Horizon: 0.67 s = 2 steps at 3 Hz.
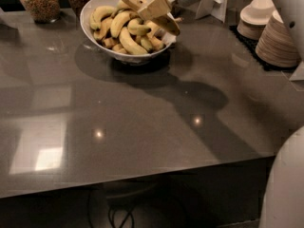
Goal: Pick banana from white bowl
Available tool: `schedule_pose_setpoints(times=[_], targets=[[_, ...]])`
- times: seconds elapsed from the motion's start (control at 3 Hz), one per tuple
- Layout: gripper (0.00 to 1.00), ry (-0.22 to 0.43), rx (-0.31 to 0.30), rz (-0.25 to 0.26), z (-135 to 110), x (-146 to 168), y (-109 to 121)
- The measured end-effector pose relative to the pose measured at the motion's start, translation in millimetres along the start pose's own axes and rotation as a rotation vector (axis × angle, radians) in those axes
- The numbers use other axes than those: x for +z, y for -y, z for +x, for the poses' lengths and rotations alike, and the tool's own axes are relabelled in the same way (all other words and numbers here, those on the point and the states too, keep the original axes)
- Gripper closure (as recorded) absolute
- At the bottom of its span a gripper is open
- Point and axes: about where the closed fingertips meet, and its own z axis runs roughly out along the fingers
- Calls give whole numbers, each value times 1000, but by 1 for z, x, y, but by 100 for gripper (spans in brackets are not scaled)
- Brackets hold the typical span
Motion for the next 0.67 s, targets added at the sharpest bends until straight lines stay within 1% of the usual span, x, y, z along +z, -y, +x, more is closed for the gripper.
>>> schedule_pose_setpoints(times=[0.33,0.67], targets=[[100,-23,19,-41,8,-15,-25],[100,-7,33,-78,18,-25,-53]])
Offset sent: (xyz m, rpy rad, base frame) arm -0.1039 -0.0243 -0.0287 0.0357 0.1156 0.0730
